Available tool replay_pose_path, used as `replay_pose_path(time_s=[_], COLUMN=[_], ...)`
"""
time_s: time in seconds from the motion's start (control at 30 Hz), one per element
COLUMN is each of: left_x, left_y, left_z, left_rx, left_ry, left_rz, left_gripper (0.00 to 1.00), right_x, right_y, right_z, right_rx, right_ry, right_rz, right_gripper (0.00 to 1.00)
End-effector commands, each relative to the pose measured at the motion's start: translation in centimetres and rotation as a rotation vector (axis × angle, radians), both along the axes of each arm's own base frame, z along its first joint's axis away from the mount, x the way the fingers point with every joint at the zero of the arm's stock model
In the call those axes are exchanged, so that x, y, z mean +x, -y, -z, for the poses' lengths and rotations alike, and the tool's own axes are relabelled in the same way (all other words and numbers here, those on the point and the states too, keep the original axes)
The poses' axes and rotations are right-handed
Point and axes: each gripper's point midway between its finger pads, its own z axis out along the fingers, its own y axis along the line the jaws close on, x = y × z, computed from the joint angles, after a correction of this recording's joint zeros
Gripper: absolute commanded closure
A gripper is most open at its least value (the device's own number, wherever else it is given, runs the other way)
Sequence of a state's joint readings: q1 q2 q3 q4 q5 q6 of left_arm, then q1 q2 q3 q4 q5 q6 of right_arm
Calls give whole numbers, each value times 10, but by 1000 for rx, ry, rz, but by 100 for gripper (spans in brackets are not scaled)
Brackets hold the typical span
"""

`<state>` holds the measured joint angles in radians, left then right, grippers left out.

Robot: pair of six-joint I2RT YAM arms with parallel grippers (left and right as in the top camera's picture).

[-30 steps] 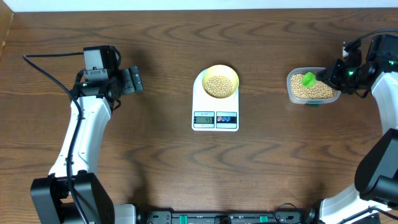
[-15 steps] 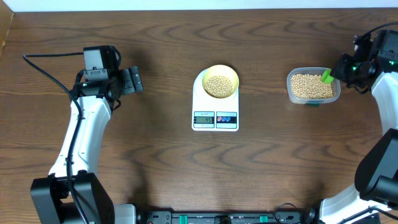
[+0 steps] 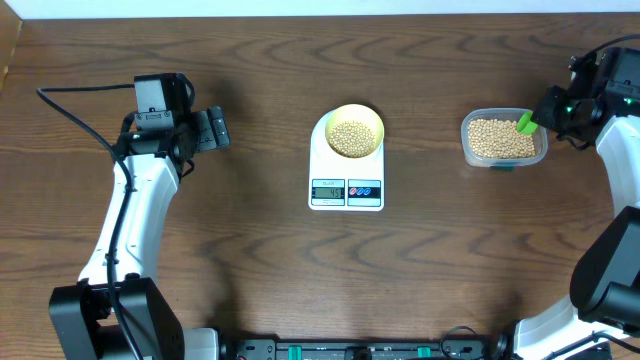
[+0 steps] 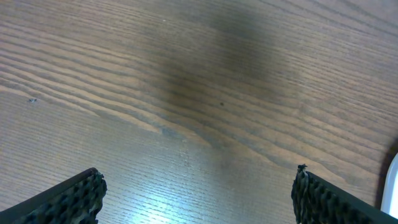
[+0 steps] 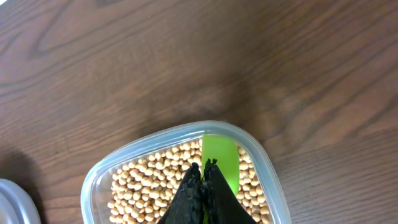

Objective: Scoop item into bowl and weigh 50g on scale

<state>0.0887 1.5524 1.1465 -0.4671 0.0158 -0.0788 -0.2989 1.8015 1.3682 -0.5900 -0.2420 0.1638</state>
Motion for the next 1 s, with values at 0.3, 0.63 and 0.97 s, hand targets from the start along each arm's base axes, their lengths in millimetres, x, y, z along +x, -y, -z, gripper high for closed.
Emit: replay_pose_path(time_s=[0.3, 0.63, 0.97], left_x=[0, 0, 0], left_y=[-3, -3, -3], left_z=[5, 5, 5], left_rx=[7, 7, 7], left_ry=[-15, -16, -15], left_rz=[-17, -17, -17], left_gripper=[2, 2, 2], right_x=[-14, -19, -15], right_y=[-31, -41, -43], right_z=[2, 16, 33], right_rx=[155, 151, 169], right_ry=[-43, -63, -11], right_rz=[-79, -112, -90], right_gripper=[99, 99, 99])
